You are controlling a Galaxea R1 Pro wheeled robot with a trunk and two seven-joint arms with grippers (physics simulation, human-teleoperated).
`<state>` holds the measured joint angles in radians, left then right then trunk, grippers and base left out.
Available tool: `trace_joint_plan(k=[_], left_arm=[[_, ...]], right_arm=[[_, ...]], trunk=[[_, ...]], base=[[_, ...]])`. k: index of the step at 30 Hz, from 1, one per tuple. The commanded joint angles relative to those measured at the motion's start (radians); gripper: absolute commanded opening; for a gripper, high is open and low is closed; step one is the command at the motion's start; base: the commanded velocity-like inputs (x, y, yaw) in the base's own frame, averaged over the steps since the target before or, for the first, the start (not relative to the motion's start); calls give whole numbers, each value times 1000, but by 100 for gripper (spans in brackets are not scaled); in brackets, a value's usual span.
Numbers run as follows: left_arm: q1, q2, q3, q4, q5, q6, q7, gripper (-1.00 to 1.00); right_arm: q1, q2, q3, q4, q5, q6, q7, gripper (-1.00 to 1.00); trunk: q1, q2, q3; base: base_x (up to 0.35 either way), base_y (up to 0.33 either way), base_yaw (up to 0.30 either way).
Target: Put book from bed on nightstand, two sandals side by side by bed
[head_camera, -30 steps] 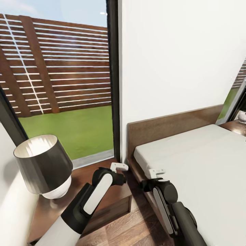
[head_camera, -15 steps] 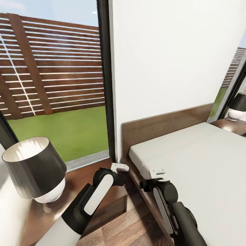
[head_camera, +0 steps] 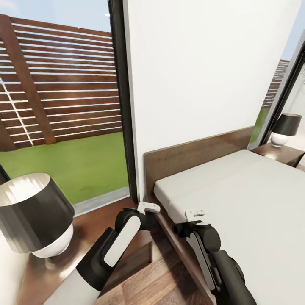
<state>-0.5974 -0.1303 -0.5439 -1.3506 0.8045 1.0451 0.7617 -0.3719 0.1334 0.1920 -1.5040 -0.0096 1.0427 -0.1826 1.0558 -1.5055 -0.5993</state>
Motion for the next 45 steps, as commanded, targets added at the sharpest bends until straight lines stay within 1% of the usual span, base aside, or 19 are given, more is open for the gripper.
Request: trace_joint_plan(k=[1, 13, 37, 45], left_arm=[[-1, 0, -1, -1, 10, 2, 10, 100], [-1, 1, -1, -4, 10, 2, 10, 100], [0, 0, -2, -6, 10, 2, 11, 100], [-1, 1, -2, -6, 10, 2, 11, 100]], right_arm=[[-1, 0, 1, -1, -1, 5, -5, 100], [-1, 0, 4, -1, -1, 5, -3, 100], [-1, -1, -3, 1, -1, 5, 0, 100], [-1, 0, 2, 1, 3, 5, -6, 100]], trunk=[[0, -1, -1], [0, -1, -1], [0, -1, -1], [0, -1, -1]], base=[[0, 0, -117], [0, 0, -55], [0, 0, -5], [0, 0, 0]])
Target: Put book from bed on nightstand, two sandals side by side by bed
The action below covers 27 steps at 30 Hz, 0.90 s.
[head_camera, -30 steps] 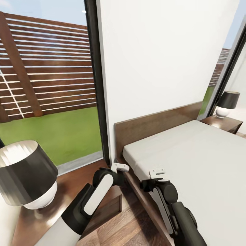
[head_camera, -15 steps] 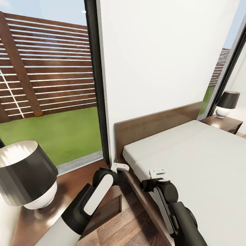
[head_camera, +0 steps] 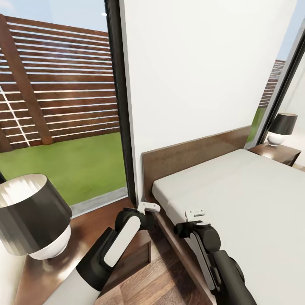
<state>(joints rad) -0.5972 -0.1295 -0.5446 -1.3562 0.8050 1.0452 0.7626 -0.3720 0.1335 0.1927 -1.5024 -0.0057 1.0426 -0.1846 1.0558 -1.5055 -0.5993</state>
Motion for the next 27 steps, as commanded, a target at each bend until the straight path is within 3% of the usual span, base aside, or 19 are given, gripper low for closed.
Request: trace_joint_plan(k=[1, 14, 27], left_arm=[[-1, 0, -1, -1, 10, 2, 10, 100], [-1, 0, 0, -1, 10, 2, 10, 100], [-1, -1, 0, -1, 10, 2, 10, 100]], right_arm=[[-1, 0, 2, -1, 1, 5, -6, 100], [-1, 1, 30, -3, 10, 5, -16, 100], [-1, 1, 36, -16, 10, 5, -18, 100]], trunk=[[0, -1, -1], [0, -1, -1], [0, -1, 2]], base=[[0, 0, 0], [0, 0, -7], [0, 0, -102]])
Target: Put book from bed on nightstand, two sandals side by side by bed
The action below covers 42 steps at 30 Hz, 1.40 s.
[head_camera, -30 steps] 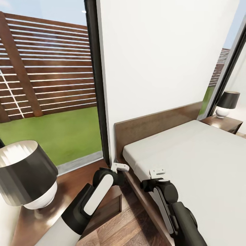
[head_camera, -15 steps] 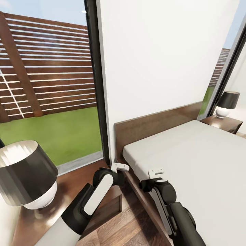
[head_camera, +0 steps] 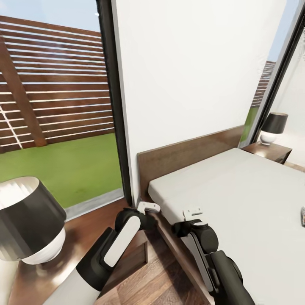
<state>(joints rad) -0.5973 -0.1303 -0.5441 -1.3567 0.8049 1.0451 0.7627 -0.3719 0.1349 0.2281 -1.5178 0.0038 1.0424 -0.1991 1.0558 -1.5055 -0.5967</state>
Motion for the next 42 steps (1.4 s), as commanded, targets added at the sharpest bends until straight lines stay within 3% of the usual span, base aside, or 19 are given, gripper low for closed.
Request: trace_joint_plan(k=[1, 42], left_arm=[[-1, 0, -1, -1, 10, 2, 10, 100], [0, 0, -2, 4, 9, 2, 10, 100]], right_arm=[[-1, 0, 1, -1, 0, 5, -3, 100], [-1, 0, 2, -4, -3, 5, -2, 100]], trunk=[[0, -1, -1], [0, -1, -1]], base=[[0, 0, -128], [0, 0, -131]])
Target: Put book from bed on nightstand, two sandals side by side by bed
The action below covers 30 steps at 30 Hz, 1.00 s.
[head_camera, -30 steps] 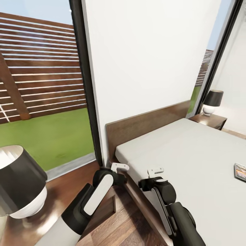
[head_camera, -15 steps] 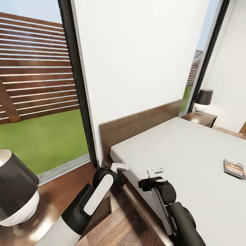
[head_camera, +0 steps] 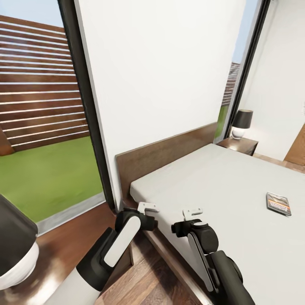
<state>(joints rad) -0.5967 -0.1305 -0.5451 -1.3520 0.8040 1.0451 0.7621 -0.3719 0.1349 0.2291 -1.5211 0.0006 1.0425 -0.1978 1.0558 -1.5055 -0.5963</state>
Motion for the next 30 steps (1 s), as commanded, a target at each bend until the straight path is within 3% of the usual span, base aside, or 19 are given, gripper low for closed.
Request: trace_joint_plan(k=[1, 30], left_arm=[[-1, 0, -2, -1, 9, 2, 11, 100], [-2, -1, -13, 6, 3, 2, 7, 100]], right_arm=[[-1, 0, 1, -1, -1, 5, -3, 100], [-1, 0, 1, 0, -6, 5, -3, 100]], trunk=[[0, -1, -1], [0, -1, -1]], base=[[0, 0, -125], [0, 0, -121]])
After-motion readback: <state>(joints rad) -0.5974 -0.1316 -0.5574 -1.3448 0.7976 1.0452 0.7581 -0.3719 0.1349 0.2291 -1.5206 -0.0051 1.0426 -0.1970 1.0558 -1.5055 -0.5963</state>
